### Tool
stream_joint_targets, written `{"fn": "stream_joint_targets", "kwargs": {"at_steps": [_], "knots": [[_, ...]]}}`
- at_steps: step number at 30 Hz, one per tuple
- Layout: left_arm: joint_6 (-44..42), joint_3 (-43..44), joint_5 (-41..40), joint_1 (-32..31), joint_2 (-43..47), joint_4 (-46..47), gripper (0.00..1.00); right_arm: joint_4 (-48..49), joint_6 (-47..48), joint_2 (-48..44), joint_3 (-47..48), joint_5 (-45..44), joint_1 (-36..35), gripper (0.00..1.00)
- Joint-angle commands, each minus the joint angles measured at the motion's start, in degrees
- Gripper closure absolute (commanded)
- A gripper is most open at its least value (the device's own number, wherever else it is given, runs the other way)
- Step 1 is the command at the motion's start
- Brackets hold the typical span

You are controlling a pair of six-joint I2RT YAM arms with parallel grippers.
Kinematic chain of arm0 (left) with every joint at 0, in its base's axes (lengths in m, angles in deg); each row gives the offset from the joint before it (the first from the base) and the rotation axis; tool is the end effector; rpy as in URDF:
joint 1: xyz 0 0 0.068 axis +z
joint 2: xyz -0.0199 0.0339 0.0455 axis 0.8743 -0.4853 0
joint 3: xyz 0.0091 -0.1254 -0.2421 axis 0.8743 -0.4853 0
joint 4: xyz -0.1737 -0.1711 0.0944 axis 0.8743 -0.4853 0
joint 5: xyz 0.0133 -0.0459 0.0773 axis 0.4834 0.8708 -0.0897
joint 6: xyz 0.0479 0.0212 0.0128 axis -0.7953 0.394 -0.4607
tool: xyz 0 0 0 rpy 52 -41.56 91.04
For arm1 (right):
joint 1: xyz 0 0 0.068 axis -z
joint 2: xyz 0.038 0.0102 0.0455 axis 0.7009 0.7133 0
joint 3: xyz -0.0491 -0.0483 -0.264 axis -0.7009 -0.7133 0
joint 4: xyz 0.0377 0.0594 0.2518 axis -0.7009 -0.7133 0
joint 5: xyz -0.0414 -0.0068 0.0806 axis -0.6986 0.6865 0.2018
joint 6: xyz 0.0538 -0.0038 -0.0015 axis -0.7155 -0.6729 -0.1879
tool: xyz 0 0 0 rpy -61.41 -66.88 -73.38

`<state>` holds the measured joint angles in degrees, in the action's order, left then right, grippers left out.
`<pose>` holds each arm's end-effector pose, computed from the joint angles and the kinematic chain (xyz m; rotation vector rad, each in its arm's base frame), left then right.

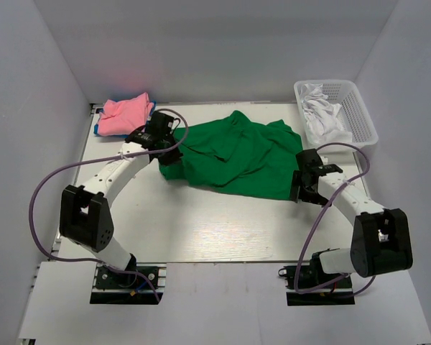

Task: Fold and stack the t-shirts
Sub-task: Flatten out the tshirt

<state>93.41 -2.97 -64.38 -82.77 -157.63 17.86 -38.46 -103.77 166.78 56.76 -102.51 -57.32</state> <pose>0.3118 -0.1235 0.2733 -0.4099 2.5886 -0.3450 0.2358 0.0391 0.1981 0.3209 2.6464 -0.3882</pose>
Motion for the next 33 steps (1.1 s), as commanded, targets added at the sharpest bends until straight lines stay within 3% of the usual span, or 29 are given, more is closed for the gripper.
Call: {"fn": "stream_joint_targets", "kwargs": {"at_steps": [1, 7, 14, 16, 20, 21, 24, 26, 27, 28, 33], "knots": [[-0.4, 3.3, -5.6, 0.4, -0.4, -3.8, 1.00, 5.2, 6.1, 0.6, 2.2, 0.5, -1.2, 0.10], [-0.6, 15.4, -11.8, 1.5, -1.6, -2.8, 1.00, 9.4, 10.9, 3.2, 1.6, 3.4, -3.1, 0.10], [-3.5, 26.8, -13.4, 2.0, -4.1, -3.2, 1.00, 12.0, 8.1, 7.7, 0.9, -2.0, -5.6, 0.14], [-4.0, 27.4, -12.7, 2.0, -4.1, -3.2, 1.00, 15.5, 6.9, 7.5, 0.1, -2.0, -5.9, 0.20], [-4.0, 27.4, -11.4, 2.0, -4.1, -3.2, 1.00, 20.4, 5.2, 7.3, -0.5, -2.7, -6.3, 0.42], [-4.0, 27.4, -11.4, 2.5, -4.1, -3.2, 1.00, 20.7, 5.0, 7.4, -0.6, -3.2, -6.3, 0.54], [-4.0, 26.1, -11.4, 2.6, -3.4, -2.7, 1.00, 19.8, 4.3, 7.8, 0.0, -4.9, -6.4, 0.76], [-4.0, 25.5, -12.0, 2.6, -2.1, -2.1, 1.00, 20.4, 4.6, 7.3, -0.8, -5.2, -6.3, 0.78], [-4.0, 24.8, -12.0, 2.6, -2.1, -2.1, 1.00, 21.2, 5.8, 7.0, -1.5, -4.9, -6.3, 0.94], [-4.0, 24.8, -12.0, 2.6, -1.6, -1.6, 1.00, 21.5, 5.8, 6.6, -1.6, -4.9, -6.4, 1.00], [-4.0, 24.2, -12.0, 2.6, -1.6, -2.1, 1.00, 21.7, 6.0, 5.8, -2.0, -4.6, -6.4, 1.00]]}}
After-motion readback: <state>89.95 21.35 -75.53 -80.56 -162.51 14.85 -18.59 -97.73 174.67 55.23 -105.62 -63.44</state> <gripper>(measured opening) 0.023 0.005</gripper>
